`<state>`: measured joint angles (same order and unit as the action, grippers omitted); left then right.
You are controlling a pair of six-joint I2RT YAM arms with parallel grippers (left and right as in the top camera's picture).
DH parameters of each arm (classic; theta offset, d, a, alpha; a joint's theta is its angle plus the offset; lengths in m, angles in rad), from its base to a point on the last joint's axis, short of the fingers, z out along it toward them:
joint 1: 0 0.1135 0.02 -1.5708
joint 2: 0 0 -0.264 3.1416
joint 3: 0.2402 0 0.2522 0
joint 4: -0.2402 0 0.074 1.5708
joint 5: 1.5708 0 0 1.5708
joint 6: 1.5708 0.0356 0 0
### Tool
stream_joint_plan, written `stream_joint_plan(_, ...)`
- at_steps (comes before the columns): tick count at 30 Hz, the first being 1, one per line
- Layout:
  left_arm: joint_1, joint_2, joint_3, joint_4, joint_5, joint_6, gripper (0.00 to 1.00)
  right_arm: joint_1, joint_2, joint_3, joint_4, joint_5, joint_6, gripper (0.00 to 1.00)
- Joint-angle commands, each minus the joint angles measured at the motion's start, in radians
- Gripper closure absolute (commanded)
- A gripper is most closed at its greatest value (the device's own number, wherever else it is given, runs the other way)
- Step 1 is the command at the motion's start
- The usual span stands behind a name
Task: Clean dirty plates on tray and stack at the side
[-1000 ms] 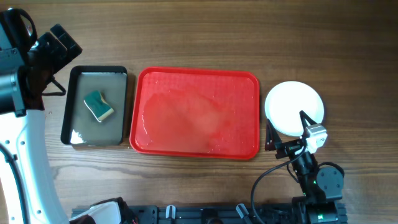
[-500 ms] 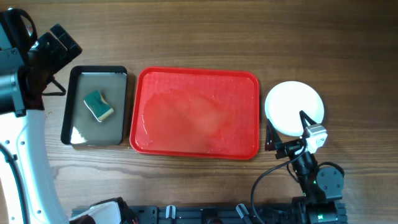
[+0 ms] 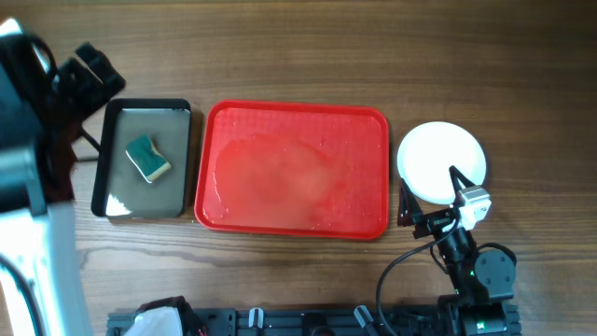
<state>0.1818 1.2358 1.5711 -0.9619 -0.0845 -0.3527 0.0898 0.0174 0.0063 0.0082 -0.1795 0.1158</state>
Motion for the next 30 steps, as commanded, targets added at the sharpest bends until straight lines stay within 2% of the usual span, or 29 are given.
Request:
stream_joint_plan(1,-0.027,-0.192,-0.283,0.192,0.05,0.004,0.0,-0.006,-0.003,-0.001,0.006,-0.013,0.018,0.0)
stream_joint_plan(5,-0.028,-0.414,-0.648,0.439,0.125,0.003,0.0,-0.006,-0.003,-0.001,0.006,-0.013,0.018,0.0)
stream_joint_plan(8,-0.03,-0.585,-0.865,0.553,0.141,-0.003,0.0,-0.006,-0.003,-0.001,0.006,-0.013,0.018,0.0)
stream_joint_plan(12,-0.063,-0.764,-1.048,0.663,0.129,-0.002,0.0,-0.006,-0.003,-0.001,0.006,-0.013,0.018,0.0)
stream_joint_plan(16,-0.118,-0.938,-1.214,0.761,0.054,-0.002,0.0,-0.006,-0.003,-0.001,0.006,-0.013,0.018,0.0)
stream_joint_plan(21,-0.126,-1.094,-1.374,0.848,0.035,-0.002,0.0,-0.006,-0.003,-0.001,0.006,-0.013,0.018,0.0)
stream_joint_plan(30,-0.126,-1.233,-1.538,0.913,0.031,0.005,0.0,-0.006,-0.003,-0.001,0.006,-0.013,0.018,0.0)
